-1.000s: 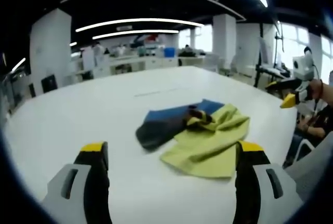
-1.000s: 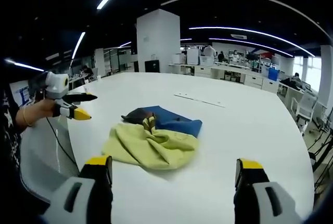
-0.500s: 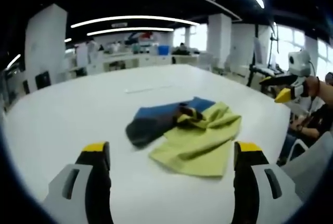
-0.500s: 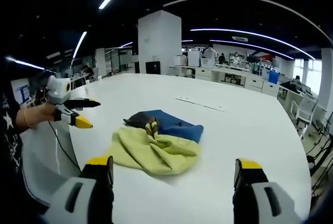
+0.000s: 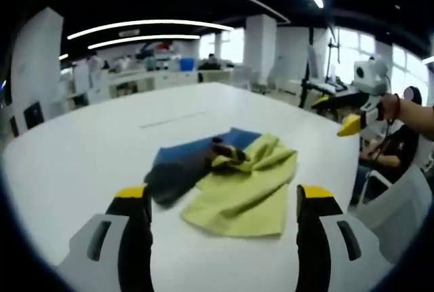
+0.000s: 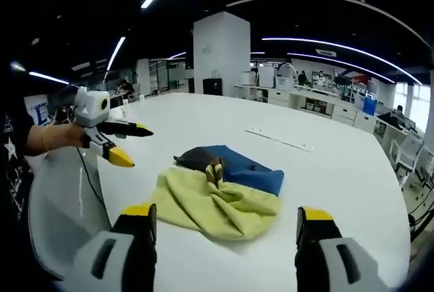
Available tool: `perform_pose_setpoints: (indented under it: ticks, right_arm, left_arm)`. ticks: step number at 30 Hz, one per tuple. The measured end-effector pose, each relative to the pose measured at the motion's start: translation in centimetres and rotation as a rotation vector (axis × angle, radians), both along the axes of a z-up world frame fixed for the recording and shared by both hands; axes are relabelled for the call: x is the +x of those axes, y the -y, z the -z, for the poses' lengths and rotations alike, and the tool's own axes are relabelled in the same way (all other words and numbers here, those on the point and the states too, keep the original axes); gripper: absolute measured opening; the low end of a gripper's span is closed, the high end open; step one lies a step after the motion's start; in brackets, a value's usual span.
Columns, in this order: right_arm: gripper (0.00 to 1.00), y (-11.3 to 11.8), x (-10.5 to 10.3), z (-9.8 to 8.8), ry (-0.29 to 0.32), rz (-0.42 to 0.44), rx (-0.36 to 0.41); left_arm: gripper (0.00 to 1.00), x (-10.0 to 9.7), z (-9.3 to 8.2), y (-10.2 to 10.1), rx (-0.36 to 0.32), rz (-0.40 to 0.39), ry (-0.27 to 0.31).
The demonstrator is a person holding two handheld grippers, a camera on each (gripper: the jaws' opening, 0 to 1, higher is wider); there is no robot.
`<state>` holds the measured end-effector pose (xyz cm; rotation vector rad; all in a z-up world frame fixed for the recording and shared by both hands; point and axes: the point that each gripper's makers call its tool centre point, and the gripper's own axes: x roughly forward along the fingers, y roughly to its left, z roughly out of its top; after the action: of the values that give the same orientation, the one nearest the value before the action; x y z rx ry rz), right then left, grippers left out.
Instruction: Fold the garment on the visible template until the final outline fits inside the template.
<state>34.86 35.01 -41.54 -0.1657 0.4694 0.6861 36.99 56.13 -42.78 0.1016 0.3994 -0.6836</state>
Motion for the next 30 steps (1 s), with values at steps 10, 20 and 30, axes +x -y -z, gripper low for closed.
perform_pose_setpoints:
  ticks: [10, 20, 30]
  right_arm:
    - [0.59, -1.4, 2.8, 1.6, -0.037, -0.061, 0.002]
    - [0.5, -2.4, 6.1, 3.4, -0.082, -0.112, -0.002]
    - [0.44, -3.0, 8.5, 5.9, -0.117, -0.168, -0.07]
  left_arm:
    - [0.66, 3.8, 0.7, 1.9, 0.049, 0.097, 0.02]
    - [0.56, 7.6, 2.8, 3.1, 0.113, 0.157, 0.001]
    - [0.47, 10.6, 5.5, 3.7, 0.155, 0.178, -0.038]
